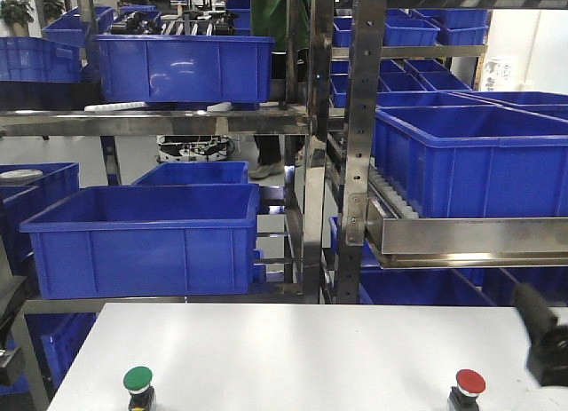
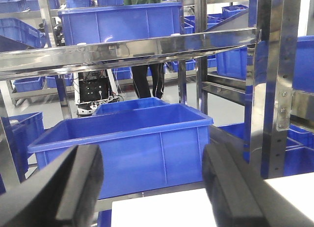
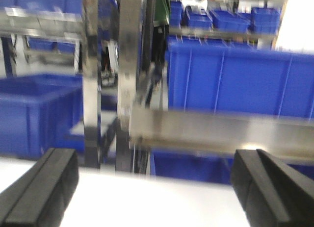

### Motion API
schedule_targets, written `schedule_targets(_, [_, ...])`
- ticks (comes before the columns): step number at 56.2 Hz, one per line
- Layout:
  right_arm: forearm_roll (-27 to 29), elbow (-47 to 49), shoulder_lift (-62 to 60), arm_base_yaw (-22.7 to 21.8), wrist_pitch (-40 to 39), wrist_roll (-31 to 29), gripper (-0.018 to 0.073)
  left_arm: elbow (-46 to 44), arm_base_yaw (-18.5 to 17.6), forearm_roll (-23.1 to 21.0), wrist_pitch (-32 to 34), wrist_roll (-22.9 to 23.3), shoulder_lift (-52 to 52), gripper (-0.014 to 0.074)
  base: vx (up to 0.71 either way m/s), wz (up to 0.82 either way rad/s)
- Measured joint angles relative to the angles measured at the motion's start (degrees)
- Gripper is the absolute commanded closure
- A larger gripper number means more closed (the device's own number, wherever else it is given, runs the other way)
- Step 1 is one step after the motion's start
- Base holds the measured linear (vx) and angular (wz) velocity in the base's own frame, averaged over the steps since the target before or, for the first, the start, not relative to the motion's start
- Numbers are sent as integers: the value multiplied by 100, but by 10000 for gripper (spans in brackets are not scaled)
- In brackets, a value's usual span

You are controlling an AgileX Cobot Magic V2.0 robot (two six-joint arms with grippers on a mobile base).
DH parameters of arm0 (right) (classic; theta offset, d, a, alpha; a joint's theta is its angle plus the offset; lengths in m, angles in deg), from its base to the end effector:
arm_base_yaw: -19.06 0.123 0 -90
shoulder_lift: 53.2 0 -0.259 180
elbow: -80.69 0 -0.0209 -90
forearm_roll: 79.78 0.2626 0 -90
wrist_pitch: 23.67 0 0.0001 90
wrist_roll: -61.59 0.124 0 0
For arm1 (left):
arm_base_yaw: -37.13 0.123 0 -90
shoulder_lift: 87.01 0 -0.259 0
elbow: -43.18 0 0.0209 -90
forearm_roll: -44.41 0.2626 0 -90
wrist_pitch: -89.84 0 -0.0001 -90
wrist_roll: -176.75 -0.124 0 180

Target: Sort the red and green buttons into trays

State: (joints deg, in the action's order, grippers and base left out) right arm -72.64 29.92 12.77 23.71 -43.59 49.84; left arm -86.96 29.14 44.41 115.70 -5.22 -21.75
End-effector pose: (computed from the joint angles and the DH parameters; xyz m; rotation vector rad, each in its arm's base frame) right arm 0.2610 0.0160 0.2449 -0.1112 1.6887 -0.0409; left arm 0.2597 -0.0365 0.2672 0.1353 1.5526 -0.0829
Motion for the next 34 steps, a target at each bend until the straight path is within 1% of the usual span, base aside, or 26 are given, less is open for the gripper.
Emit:
schedule_targets(7, [5,-806,1516,0,-1267,389,-12,0,0,0,-6,0,63,55,0,0])
schedule_targets(12, [-2,-1021,2601,0,-2067,615,25,0,0,0,-22,0,119,59,0,0])
schedule_targets(17, [-103,-1027,3363,0,-2707,719,46,0,0,0,-30,0,201,62,0,0])
schedule_targets(23, [-167,-951,4154,0,-3440,772,49,0,0,0,-35,0,315,62,0,0])
schedule_targets(29, [-197,-688,4763,0,-3862,941,49,0,0,0,-42,0,461,62,0,0])
schedule_targets(34, [-333,-392,5199,0,-4146,1030,49,0,0,0,-53,0,590,62,0,0])
